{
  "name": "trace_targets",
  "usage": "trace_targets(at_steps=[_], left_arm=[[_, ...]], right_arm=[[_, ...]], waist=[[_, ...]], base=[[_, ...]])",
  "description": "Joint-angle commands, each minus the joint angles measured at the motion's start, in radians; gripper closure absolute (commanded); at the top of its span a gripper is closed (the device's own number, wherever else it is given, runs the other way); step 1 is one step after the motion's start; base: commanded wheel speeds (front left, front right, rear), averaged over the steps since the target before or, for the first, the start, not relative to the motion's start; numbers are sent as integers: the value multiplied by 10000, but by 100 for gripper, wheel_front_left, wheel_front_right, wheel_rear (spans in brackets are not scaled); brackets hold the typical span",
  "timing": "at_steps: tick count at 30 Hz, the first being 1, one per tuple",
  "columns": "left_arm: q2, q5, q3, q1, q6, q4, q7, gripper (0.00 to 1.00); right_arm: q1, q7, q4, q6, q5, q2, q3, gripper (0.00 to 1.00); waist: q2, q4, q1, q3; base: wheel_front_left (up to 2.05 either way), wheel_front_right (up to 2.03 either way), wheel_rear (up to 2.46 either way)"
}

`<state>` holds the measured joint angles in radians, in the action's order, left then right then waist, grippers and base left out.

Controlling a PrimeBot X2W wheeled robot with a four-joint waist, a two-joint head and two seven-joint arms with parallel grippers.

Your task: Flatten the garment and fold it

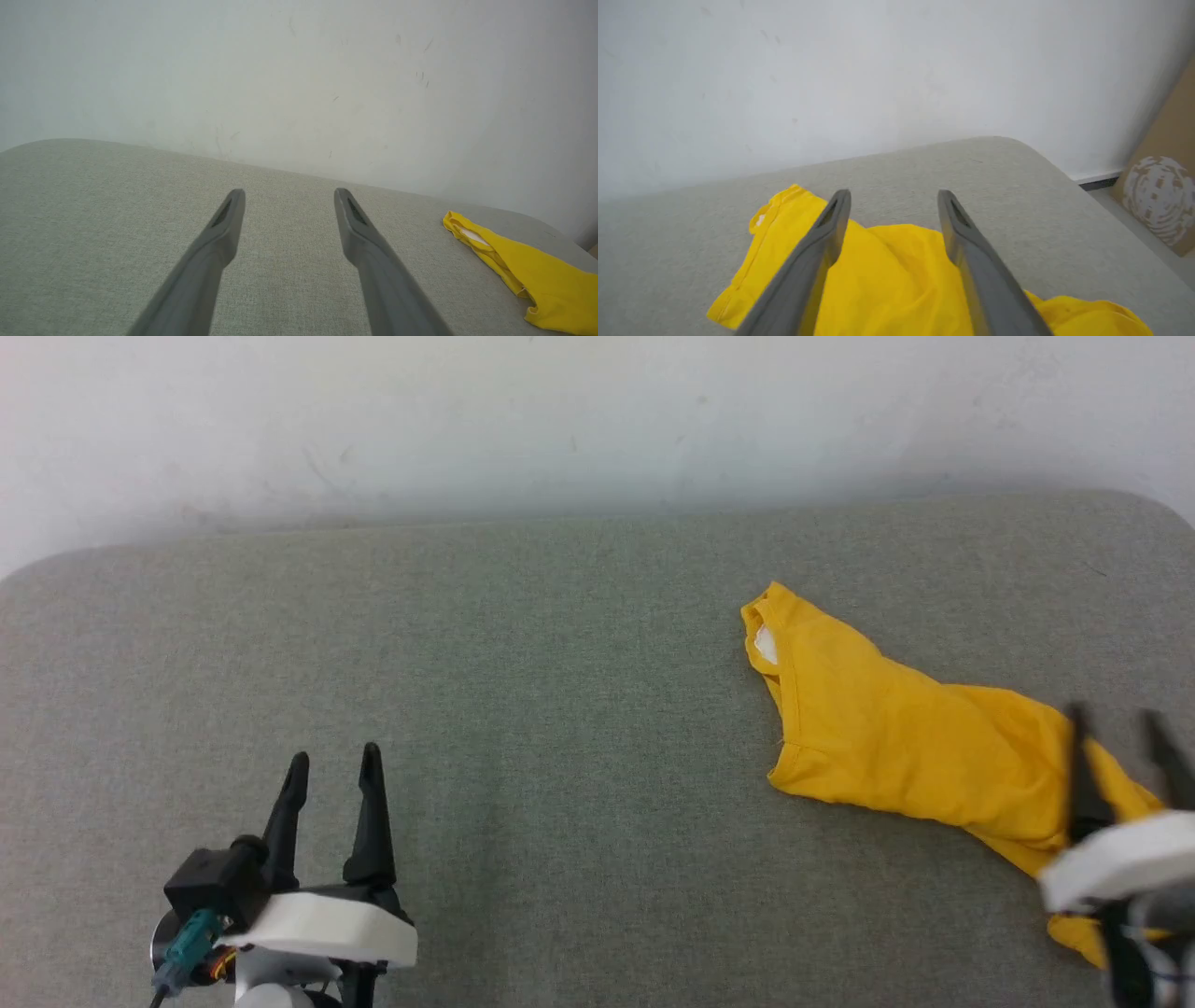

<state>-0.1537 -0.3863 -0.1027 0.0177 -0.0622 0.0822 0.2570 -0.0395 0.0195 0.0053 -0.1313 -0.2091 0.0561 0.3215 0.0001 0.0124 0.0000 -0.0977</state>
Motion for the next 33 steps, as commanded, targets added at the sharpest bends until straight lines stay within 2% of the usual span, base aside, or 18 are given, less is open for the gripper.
trace_targets(at_steps=[1, 5, 8, 12, 16, 17, 18, 19, 20, 23, 29, 33], left_arm=[[7, -62, -2, 171, 50, -19, 47, 0], [82, -63, -25, 282, 119, 22, 47, 0], [181, -42, -39, 412, 165, 40, 47, 0], [358, 0, -65, 575, 249, 45, 47, 0], [490, 59, -7, 658, 348, 106, 47, 0], [519, 82, 1, 678, 372, 132, 47, 0], [547, 103, 8, 696, 398, 161, 47, 0], [573, 124, 16, 712, 424, 191, 47, 0], [596, 141, 32, 722, 447, 216, 47, 0], [645, 183, 112, 725, 497, 271, 47, 0], [677, 280, 252, 589, 590, 398, 47, 0], [675, 334, 273, 528, 630, 404, 47, 0]], right_arm=[[-242, 431, -26, 6, 115, 104, -549, 0], [-812, 2540, 539, 6, -218, 1094, -3281, 0], [-1418, 3646, 1159, 6, -790, 1822, -4943, 0], [-2270, 4184, 2136, 6, -1189, 2457, -6035, 0], [-2913, 4649, 3449, 6, -1635, 2675, -6706, 0], [-3010, 4830, 3785, 6, -1777, 2723, -6911, 8], [-3093, 4999, 4091, 6, -1903, 2782, -7118, 49], [-3146, 5154, 4343, 6, -2131, 2778, -7285, 70], [-3203, 5224, 4487, 6, -2379, 2748, -7401, 100], [-3485, 4734, 4466, 6, -2821, 2723, -7660, 100], [-3910, 2693, 3296, 6, -3490, 2103, -8056, 100], [-3697, 2607, 2393, 6, -3819, 1761, -9251, 100]], waist=[[-1, 24, 0, -36], [-1, 157, 0, -172], [-1, 292, 0, -328], [-1, 497, 0, -596], [-1, 582, 0, -796], [-1, 606, 0, -824], [-1, 631, 0, -834], [-1, 651, 0, -835], [-1, 664, 0, -832], [-1, 656, 0, -767], [-1, 557, 0, -375], [-1, 531, 0, -210]], base=[[0, 0, 0], [0, 0, 0], [0, 0, 0], [0, 0, 0], [0, 0, 0], [0, 0, 0], [0, 0, 0], [0, 0, 0], [0, 0, 0], [0, 0, 0], [0, 0, 0], [0, 0, 0]])
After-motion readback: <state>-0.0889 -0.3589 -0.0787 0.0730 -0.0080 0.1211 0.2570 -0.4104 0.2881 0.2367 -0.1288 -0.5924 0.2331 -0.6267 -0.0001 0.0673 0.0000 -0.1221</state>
